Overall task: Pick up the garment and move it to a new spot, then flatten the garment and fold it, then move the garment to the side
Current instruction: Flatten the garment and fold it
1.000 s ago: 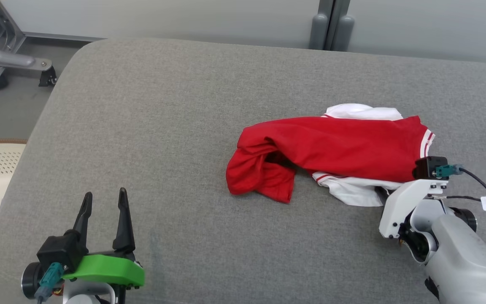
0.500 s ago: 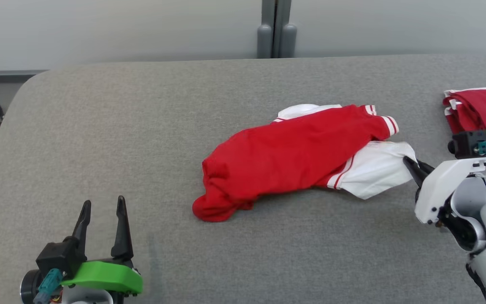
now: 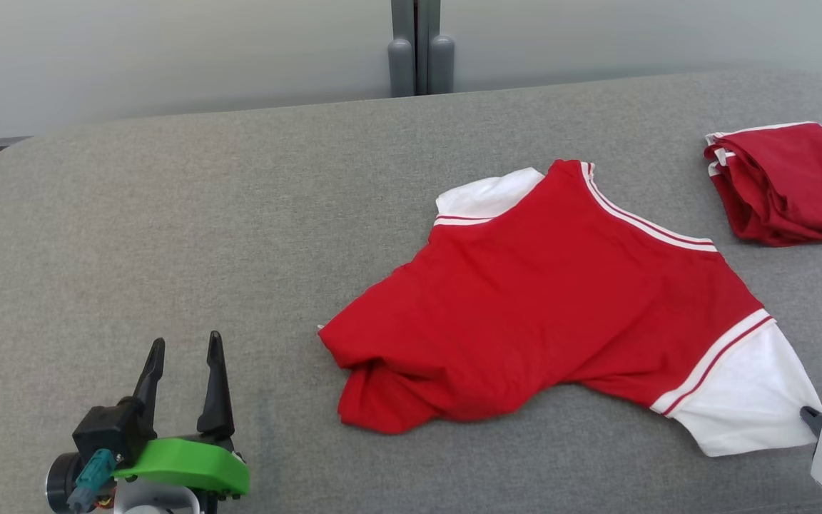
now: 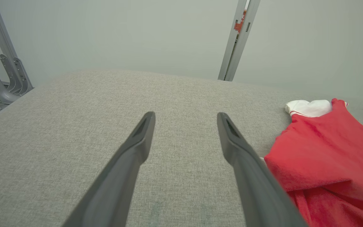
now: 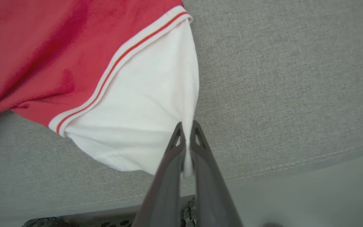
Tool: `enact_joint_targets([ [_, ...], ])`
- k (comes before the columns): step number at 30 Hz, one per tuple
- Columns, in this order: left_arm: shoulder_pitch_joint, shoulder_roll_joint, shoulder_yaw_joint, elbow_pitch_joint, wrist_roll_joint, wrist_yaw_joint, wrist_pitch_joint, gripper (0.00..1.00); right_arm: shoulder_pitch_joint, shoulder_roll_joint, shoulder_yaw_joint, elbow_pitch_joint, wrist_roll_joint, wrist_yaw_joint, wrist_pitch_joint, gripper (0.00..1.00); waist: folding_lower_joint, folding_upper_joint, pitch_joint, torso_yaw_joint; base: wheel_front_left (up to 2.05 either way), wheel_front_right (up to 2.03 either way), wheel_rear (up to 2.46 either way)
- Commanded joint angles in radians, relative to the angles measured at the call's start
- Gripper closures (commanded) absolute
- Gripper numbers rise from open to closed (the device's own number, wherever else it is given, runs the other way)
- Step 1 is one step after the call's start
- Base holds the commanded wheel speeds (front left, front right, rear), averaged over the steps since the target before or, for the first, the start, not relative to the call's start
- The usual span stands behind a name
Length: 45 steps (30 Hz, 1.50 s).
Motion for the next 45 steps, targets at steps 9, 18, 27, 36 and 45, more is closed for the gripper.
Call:
enact_joint_targets([
  [9, 0.008, 0.001, 0.013, 0.017, 0.013, -0.009, 0.000, 0.00, -0.028, 0.069, -0.037, -0.205, -0.042, -0.001, -0.259, 0.00, 0.0000, -0.0001, -0.028, 0.038, 0.00, 0.00, 0.00],
  [18, 0.001, 0.000, 0.001, 0.031, 0.013, -0.017, 0.000, 0.00, -0.052, 0.095, 0.173, -0.117, -0.083, -0.001, -0.708, 0.00, 0.0000, -0.0001, -0.058, 0.061, 0.00, 0.00, 0.00],
  [27, 0.004, 0.002, -0.021, 0.035, 0.025, -0.023, 0.000, 0.00, -0.074, 0.106, 0.267, 0.050, -0.075, -0.001, -0.889, 0.00, 0.0000, -0.0001, -0.071, 0.065, 0.00, 0.00, 0.00],
  [36, -0.119, 0.075, -0.163, 0.037, -0.015, -0.049, 0.181, 0.00, -0.112, 0.099, 0.293, 0.136, -0.052, -0.001, -0.919, 0.00, 0.0000, -0.0001, -0.089, 0.053, 0.00, 0.00, 0.00],
  [45, -0.390, 0.296, -0.487, -0.043, -0.468, -0.051, 0.682, 0.00, -0.184, 0.118, 0.321, 0.164, -0.031, -0.001, -0.935, 0.00, 0.0000, -0.0001, -0.060, -0.022, 0.00, 0.00, 0.00],
])
